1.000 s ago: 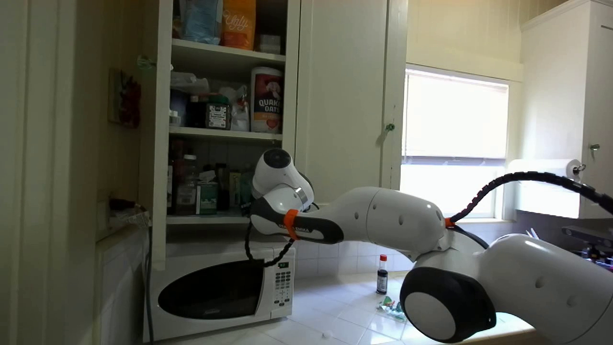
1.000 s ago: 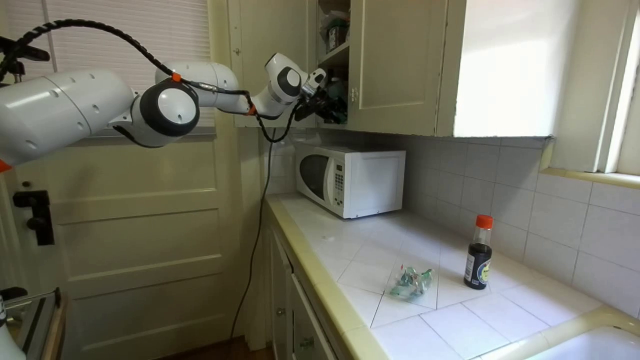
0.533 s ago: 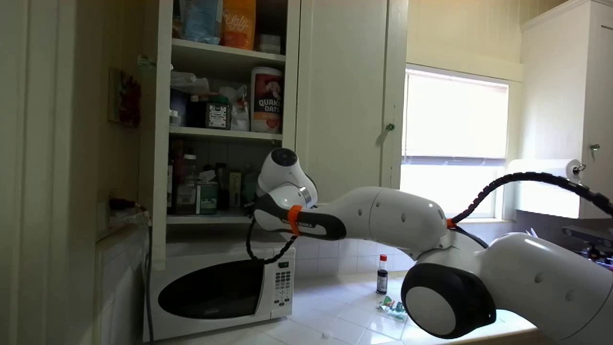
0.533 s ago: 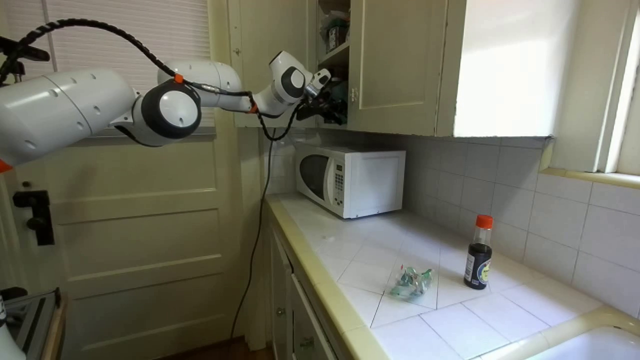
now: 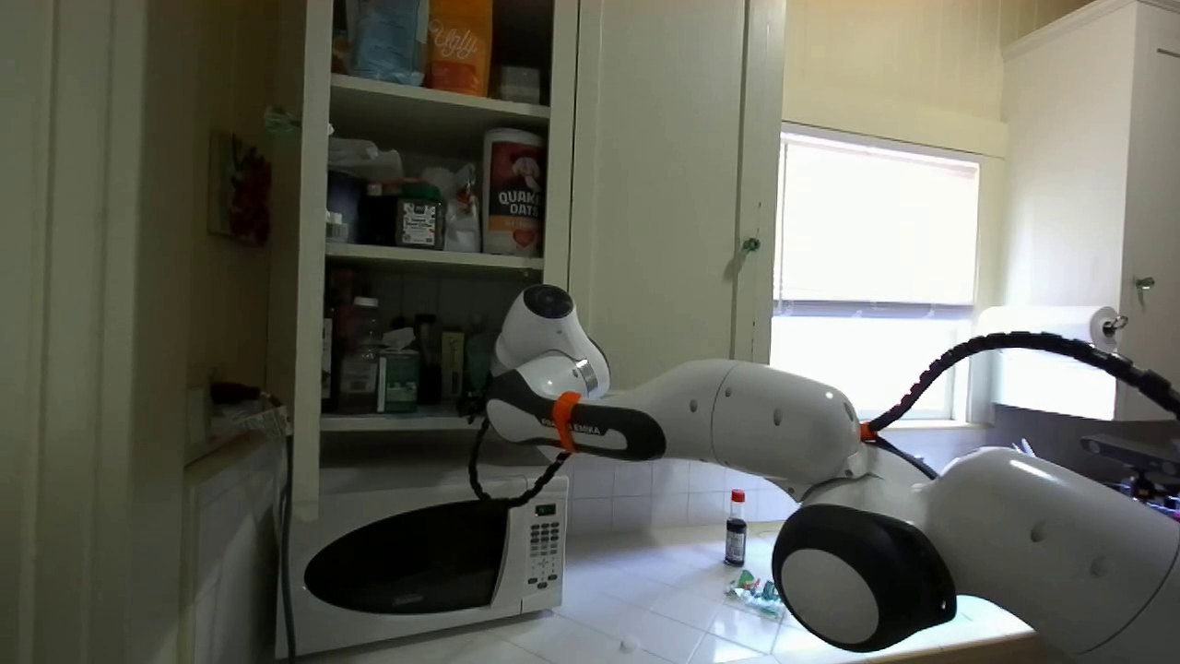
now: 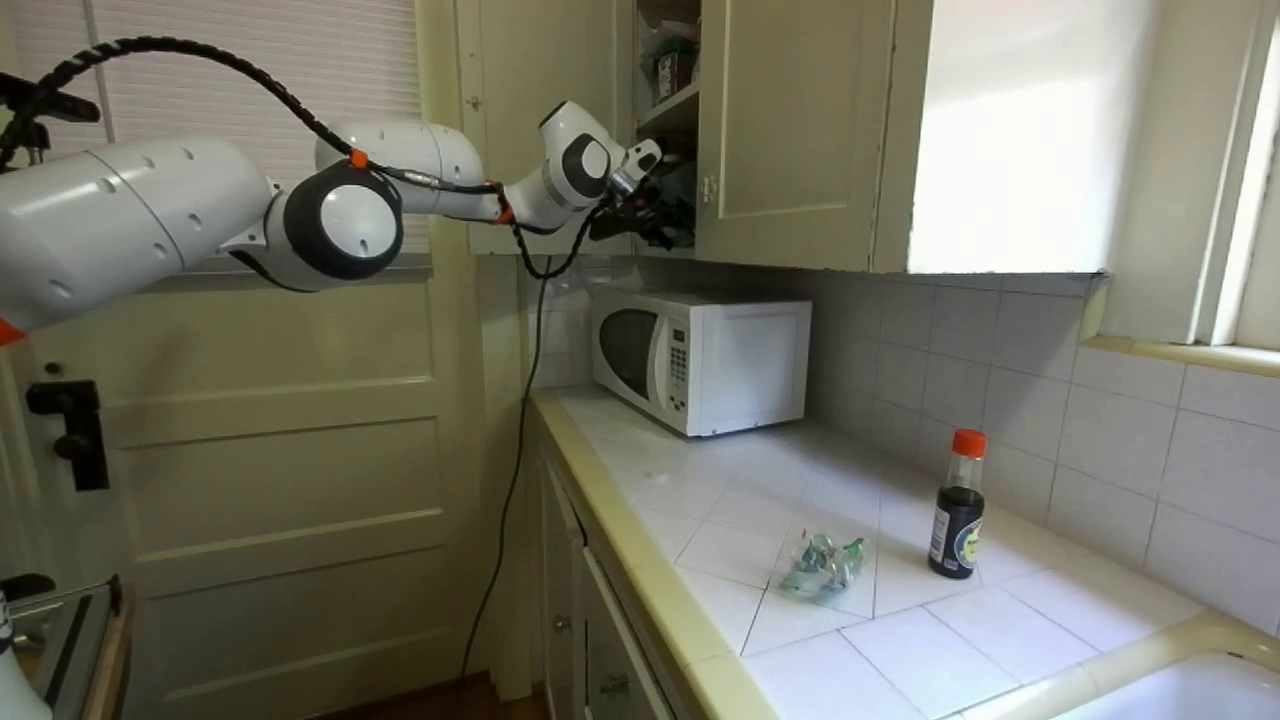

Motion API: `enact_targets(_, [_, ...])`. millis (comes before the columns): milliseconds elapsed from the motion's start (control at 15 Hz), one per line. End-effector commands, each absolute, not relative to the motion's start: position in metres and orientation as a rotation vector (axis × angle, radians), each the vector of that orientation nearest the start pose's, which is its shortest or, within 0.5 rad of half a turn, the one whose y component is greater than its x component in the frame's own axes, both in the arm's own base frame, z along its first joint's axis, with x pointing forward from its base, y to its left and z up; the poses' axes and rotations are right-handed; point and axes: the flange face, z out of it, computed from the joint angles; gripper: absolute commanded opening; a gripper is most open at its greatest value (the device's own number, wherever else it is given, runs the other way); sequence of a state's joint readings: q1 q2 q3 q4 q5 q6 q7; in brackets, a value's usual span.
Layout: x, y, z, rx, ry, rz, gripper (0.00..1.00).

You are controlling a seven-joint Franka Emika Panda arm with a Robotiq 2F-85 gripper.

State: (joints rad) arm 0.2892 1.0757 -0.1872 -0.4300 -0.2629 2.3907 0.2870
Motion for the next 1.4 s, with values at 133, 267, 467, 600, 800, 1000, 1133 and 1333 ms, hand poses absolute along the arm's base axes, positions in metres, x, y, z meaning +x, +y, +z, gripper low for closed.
enact_targets(133, [0.809, 0.191, 0.526, -2.993, -0.159, -1.535, 1.0])
enact_targets(267, [0.808, 0.196, 0.529, -3.003, -0.222, -1.588, 0.74])
enact_targets(467, [0.804, 0.206, 0.534, -2.987, -0.3, -1.579, 0.5])
enact_targets(600, [0.798, 0.222, 0.54, -2.967, -0.367, -1.543, 0.43])
enact_targets(800, [0.785, 0.249, 0.556, -2.905, -0.431, -1.503, 0.43])
enact_targets(1000, [0.773, 0.265, 0.567, -2.92, -0.337, -1.425, 0.43])
enact_targets(1133, [0.769, 0.269, 0.562, -2.948, -0.246, -1.287, 0.43])
enact_targets(1333, [0.767, 0.268, 0.54, -3.006, -0.122, -1.067, 0.43])
